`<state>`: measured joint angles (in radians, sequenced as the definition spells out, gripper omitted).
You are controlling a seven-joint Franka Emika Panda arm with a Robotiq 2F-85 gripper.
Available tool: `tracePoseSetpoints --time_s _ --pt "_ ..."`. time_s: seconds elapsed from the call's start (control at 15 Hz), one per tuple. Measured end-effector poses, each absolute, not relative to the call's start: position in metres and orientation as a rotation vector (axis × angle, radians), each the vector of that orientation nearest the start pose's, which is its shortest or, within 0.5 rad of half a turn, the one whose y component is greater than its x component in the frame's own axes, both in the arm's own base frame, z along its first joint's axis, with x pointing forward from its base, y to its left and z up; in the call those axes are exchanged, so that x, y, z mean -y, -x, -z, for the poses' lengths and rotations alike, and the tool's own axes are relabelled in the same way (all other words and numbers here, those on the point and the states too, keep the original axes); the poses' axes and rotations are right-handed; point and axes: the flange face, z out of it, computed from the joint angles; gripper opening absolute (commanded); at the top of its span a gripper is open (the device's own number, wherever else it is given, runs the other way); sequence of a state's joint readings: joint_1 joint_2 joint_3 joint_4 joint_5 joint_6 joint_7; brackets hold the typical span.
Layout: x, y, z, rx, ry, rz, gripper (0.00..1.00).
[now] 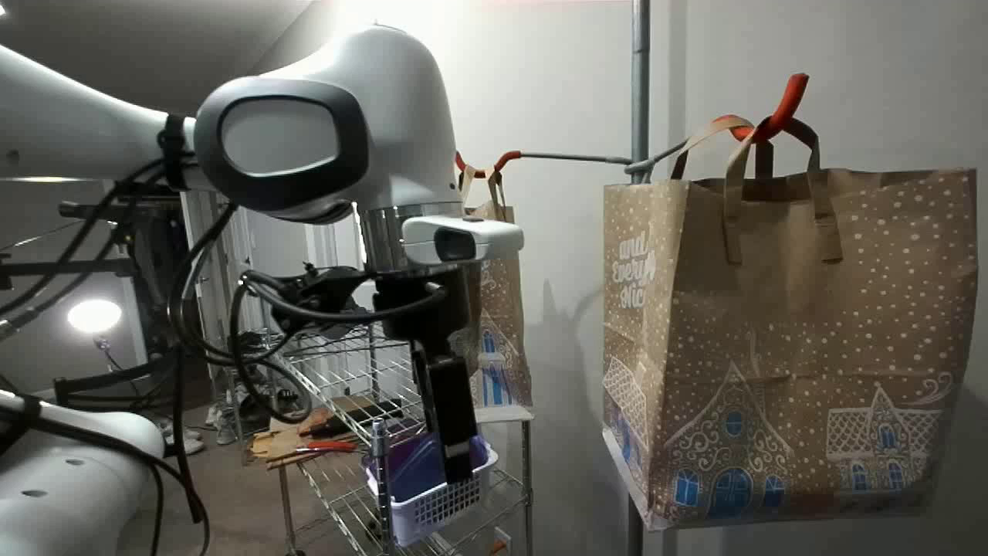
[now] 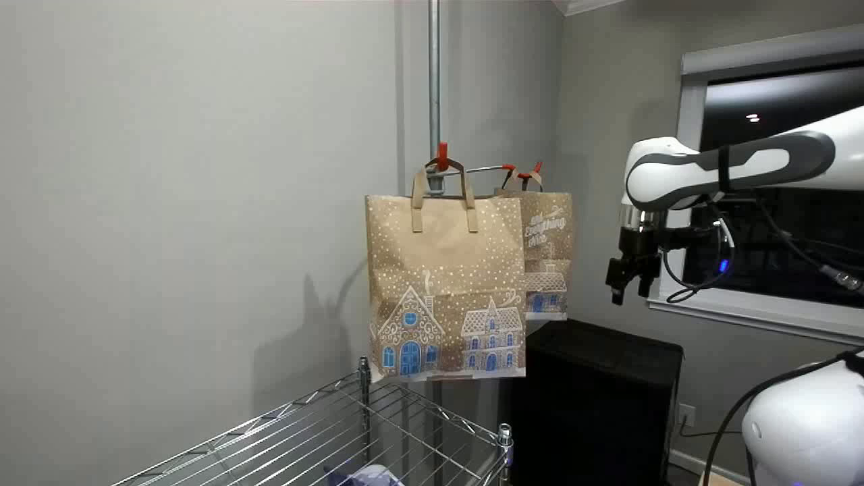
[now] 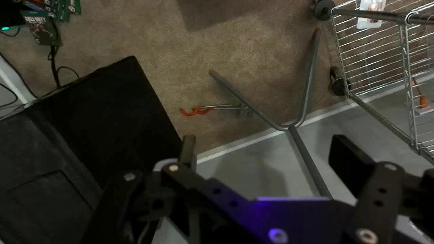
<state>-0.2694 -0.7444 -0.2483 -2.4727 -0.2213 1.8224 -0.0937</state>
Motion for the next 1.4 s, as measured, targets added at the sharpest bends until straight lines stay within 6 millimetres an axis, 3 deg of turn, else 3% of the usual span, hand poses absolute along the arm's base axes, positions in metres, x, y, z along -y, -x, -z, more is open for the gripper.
tracePoseSetpoints --time_s 0.6,0.8,1.0,1.2,1.4 --pt "0.197 -0.281 -0.539 -0.49 3.172 0.123 1.0" --pt "0.212 -0.259 -0.583 -0.351 3.199 0.285 1.0" --pt "0.22 -0.214 -0.628 -0.145 3.234 0.4 1.0" --pt "0.188 -0.19 -0.652 0.061 3.249 0.517 1.0" --pt "0.127 -0.191 -0.668 0.332 3.27 0.634 1.0"
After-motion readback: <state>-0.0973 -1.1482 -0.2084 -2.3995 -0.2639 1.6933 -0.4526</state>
